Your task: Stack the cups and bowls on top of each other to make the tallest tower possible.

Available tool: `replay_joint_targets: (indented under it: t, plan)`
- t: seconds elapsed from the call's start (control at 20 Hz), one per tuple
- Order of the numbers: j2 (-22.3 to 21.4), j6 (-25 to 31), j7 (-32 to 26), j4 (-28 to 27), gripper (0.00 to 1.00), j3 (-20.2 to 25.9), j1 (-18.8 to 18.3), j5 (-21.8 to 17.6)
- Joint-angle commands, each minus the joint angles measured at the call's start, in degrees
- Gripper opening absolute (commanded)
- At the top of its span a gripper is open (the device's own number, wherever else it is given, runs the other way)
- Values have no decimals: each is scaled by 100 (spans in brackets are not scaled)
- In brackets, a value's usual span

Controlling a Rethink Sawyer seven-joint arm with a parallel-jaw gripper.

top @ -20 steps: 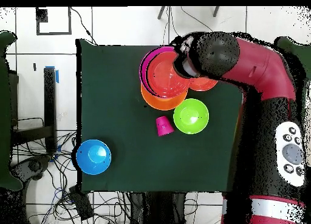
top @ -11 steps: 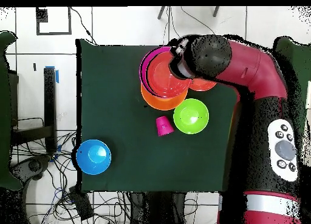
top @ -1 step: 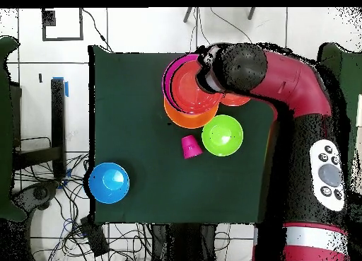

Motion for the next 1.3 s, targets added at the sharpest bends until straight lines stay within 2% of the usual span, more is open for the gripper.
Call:
replay_joint_targets:
  t: [0.05, 0.95, 1.3]
  plan:
    - [337, -108, 444, 575, 0, 121, 192, 72]
    - [399, -378, 492, 637, 0, 86, 337, 124]
    - [432, -363, 358, 647, 0, 150, 264, 180]
